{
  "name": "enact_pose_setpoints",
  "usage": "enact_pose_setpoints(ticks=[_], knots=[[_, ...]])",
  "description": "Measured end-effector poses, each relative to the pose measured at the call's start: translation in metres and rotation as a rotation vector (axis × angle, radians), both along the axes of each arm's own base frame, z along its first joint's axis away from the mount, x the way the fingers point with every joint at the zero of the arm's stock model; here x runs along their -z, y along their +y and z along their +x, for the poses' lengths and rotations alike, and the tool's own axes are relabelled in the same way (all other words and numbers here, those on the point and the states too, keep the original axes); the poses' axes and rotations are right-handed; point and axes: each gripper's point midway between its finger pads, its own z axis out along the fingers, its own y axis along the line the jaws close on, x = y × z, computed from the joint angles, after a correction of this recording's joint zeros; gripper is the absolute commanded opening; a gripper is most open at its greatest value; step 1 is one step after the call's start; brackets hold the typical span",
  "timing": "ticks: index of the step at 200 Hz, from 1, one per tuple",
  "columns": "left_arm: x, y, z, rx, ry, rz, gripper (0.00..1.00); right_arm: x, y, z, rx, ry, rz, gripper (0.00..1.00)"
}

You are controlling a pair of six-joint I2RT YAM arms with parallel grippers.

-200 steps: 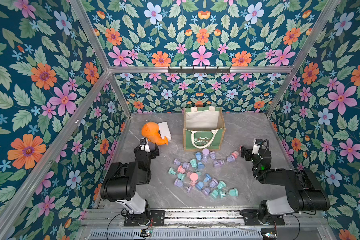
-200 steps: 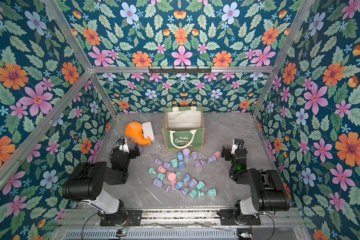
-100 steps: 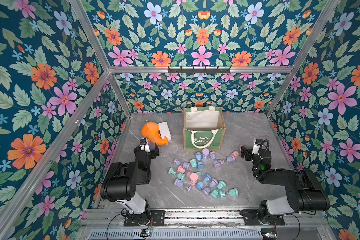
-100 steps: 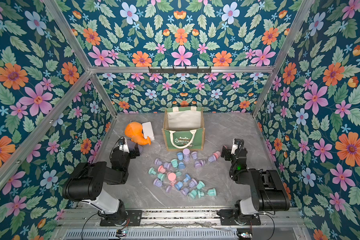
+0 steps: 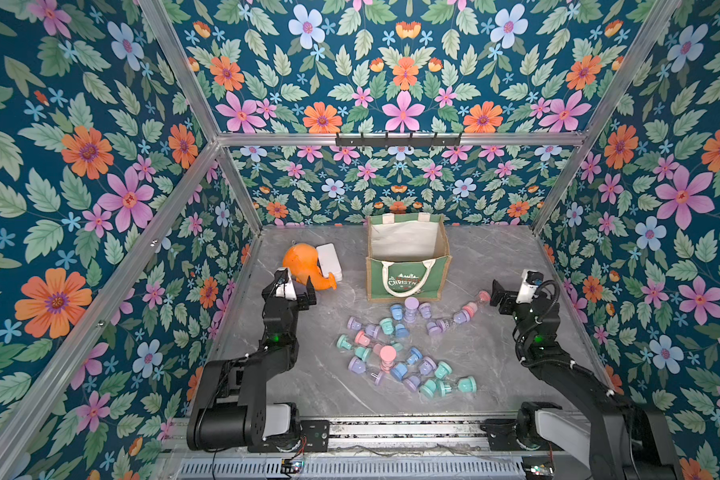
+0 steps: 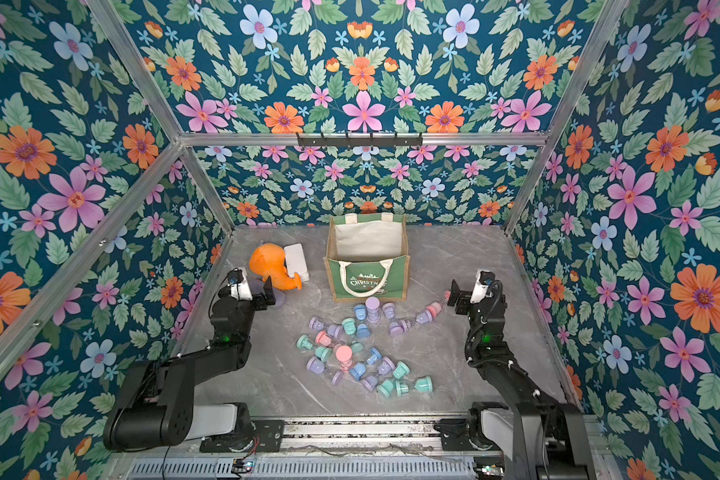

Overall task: Put the hourglass into the canvas bag
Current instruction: Pick up the hourglass from the center of the board.

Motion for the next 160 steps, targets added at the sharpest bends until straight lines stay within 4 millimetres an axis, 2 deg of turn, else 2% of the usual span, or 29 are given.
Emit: enact_pose_setpoints(ticks=[21, 39, 53, 66, 96, 133, 143, 160], knots=[[-0.036, -0.001, 0.006, -0.003, -0.042, -0.108, 1.00, -0.029, -0.009, -0.018, 0.069, -0.036, 0.103, 0.99], [-0.052, 0.001, 0.010, -0.019, -0.041, -0.250, 1.00, -0.035, -0.015, -0.037, 0.112, -0.041, 0.196, 0.99], [-0.049, 0.001, 0.011, -0.032, -0.013, -0.352, 1.00, -0.033, -0.011, -0.049, 0.105, -0.029, 0.258, 0.99], [-0.037, 0.002, 0.012, -0.052, 0.044, -0.437, 1.00, -0.028, -0.007, -0.058, 0.093, 0.008, 0.307, 0.99], [-0.029, -0.006, 0.011, -0.045, 0.124, -0.532, 1.00, -0.018, -0.001, -0.067, 0.090, 0.133, 0.369, 0.99], [-0.032, -0.035, -0.008, 0.029, 0.176, -0.550, 1.00, 0.002, 0.016, -0.067, 0.068, 0.360, 0.413, 0.99], [-0.032, -0.045, -0.014, 0.056, 0.191, -0.548, 1.00, 0.009, 0.027, -0.070, 0.051, 0.435, 0.412, 0.99], [-0.031, -0.062, -0.025, 0.100, 0.221, -0.540, 1.00, 0.009, 0.049, -0.076, -0.003, 0.517, 0.389, 0.99]])
